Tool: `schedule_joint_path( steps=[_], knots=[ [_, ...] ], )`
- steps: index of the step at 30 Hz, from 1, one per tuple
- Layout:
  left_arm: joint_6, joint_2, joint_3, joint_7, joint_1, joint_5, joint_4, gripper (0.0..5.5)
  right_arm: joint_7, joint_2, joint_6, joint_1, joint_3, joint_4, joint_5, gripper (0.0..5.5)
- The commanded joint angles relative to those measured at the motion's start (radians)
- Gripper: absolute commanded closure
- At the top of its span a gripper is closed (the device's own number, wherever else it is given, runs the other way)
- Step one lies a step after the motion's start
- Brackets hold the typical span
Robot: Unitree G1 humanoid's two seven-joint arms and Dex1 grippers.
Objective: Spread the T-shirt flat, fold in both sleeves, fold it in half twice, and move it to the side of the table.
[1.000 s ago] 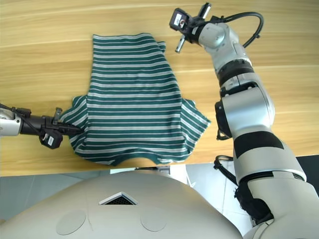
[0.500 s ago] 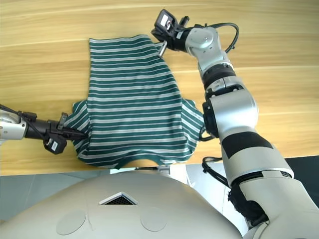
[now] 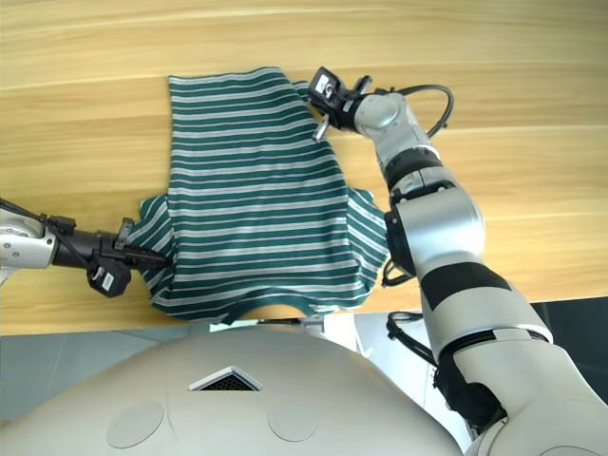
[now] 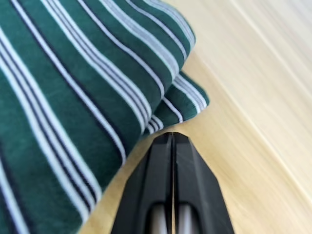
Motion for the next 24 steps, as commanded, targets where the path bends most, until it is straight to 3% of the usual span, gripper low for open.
schedule_joint_path(
  steps=[1, 10, 20, 24],
  knots=[
    [0.041, -0.037, -0.079, -0.027, 0.05, 0.106, 0.032, 5.5, 0.002, 0.006, 0.018, 0.027, 0.001, 0.011, -0.012, 5.48],
    [0.033, -0.045, -0.082, -0.022, 0.044, 0.112, 0.046, 5.5, 0.136, 0.021, -0.077, -0.015, -0.091, -0.036, 0.097, 5.48],
    [0.029, -0.055, -0.093, -0.017, 0.034, 0.116, 0.052, 5.5, 0.29, 0.057, -0.225, 0.09, 0.043, -0.056, 0.008, 5.48],
    [0.027, -0.053, -0.097, -0.01, 0.035, 0.117, 0.05, 5.5, 0.268, 0.043, -0.224, 0.121, 0.087, -0.042, -0.028, 5.48]
  ],
)
